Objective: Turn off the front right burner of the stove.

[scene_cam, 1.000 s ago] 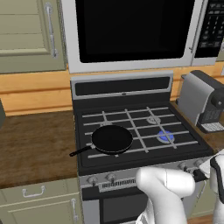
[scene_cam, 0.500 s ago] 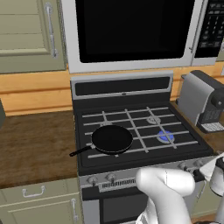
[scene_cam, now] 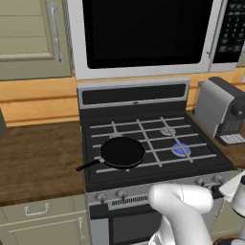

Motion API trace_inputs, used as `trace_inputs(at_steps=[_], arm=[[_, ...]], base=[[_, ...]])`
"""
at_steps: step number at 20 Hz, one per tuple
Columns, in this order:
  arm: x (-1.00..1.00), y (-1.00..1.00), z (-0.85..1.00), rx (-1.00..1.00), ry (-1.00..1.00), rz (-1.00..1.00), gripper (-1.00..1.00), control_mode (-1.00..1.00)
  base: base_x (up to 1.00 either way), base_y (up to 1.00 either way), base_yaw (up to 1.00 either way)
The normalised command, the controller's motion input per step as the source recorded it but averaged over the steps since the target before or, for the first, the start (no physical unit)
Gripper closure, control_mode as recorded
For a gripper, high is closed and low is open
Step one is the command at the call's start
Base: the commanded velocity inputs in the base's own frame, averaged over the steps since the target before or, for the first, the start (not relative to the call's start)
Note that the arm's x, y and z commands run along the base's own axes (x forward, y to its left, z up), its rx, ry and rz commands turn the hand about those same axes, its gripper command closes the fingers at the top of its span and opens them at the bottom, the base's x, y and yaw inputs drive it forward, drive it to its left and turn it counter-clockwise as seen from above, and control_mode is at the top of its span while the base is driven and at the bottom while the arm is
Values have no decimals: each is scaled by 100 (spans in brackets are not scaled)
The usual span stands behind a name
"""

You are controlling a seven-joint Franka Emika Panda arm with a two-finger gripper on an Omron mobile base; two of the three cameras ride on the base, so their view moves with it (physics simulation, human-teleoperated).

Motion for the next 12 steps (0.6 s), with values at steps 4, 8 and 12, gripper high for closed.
trace_inputs(at_steps=[4, 8, 12], arm=[[-2, 0, -7, 0, 0, 1, -100, -100], [-5, 0, -8, 0, 0, 1, -100, -100], [-2, 0, -18, 0, -1, 1, -100, -100]], base=[[0, 0, 0], [0, 0, 0], [0, 0, 0]])
